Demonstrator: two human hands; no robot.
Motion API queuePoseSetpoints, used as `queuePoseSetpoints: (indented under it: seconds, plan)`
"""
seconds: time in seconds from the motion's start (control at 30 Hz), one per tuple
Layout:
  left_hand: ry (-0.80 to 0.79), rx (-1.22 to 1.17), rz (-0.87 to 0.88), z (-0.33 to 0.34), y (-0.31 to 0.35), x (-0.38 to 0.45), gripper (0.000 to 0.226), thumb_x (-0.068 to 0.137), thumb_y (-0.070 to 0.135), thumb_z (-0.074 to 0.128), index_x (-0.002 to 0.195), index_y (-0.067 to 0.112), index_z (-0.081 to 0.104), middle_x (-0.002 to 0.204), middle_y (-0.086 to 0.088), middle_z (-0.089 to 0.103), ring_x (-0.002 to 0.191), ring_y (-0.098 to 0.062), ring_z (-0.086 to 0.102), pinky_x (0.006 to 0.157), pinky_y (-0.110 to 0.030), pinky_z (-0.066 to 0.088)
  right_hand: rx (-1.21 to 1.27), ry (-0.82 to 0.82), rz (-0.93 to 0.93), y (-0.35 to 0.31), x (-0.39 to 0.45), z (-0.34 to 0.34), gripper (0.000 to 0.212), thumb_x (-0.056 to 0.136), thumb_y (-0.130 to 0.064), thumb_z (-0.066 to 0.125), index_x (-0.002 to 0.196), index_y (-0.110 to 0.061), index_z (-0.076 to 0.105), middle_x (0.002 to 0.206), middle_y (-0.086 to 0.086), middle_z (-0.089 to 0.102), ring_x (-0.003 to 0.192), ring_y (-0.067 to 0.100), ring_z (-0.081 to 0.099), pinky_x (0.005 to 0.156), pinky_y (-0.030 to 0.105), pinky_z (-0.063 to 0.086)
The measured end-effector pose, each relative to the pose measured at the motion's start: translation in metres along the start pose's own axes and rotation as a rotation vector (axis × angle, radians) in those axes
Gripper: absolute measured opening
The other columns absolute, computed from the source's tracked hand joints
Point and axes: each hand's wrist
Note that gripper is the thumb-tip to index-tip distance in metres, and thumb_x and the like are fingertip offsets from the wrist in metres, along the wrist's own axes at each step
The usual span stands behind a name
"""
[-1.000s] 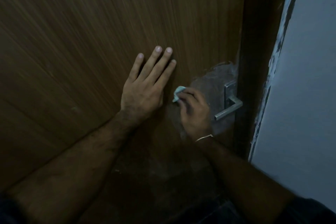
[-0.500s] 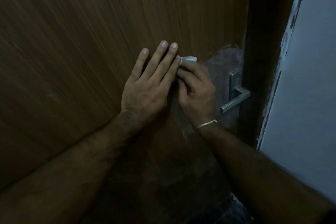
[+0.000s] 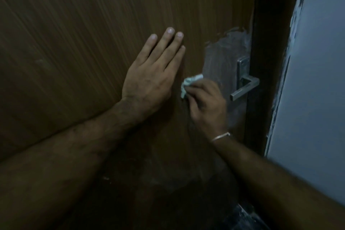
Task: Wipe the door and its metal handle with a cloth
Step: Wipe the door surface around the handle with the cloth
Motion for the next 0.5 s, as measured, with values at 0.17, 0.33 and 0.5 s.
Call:
queuePoseSetpoints:
  seconds: [0.17,0.33,0.5]
  plan:
    - [0.051,-0.137,-0.018,-0.002,-0.001,-0.003,0.053,0.096,0.003,0.044,0.148,-0.002,0.037,0.159,-0.021,0.031,0.15,-0.034,0.023,0.123,-0.047,0.013,0.116,0.161,0.089,-0.011,0.038,0.003,0.014,0.082,0.006,0.065,0.092,0.0,0.072,0.097,0.012,0.069,0.093,0.021,0.064,0.086,0.029,0.051]
    - [0.029,-0.188,0.018,-0.005,-0.003,-0.005,0.055,0.094,0.006,0.047,0.147,-0.004,0.04,0.157,-0.023,0.033,0.15,-0.036,0.023,0.122,-0.048,0.011,0.121,0.015,-0.004,-0.021,-0.012,0.022,0.023,0.078,0.013,0.064,0.097,0.003,0.071,0.103,0.016,0.067,0.098,0.026,0.063,0.088,0.036,0.052]
    - [-0.002,-0.014,0.073,0.002,0.001,-0.01,0.058,0.094,0.022,0.043,0.148,0.003,0.039,0.162,-0.018,0.025,0.152,-0.036,0.015,0.122,-0.049,0.007,0.173,0.151,0.207,-0.012,-0.005,0.018,0.016,0.087,0.003,0.064,0.099,-0.006,0.068,0.1,0.007,0.065,0.094,0.006,0.058,0.085,0.022,0.05]
Point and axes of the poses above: each hand's wrist, its own x-axis towards the middle knuckle, its own z-axis out of the palm, y = z × x
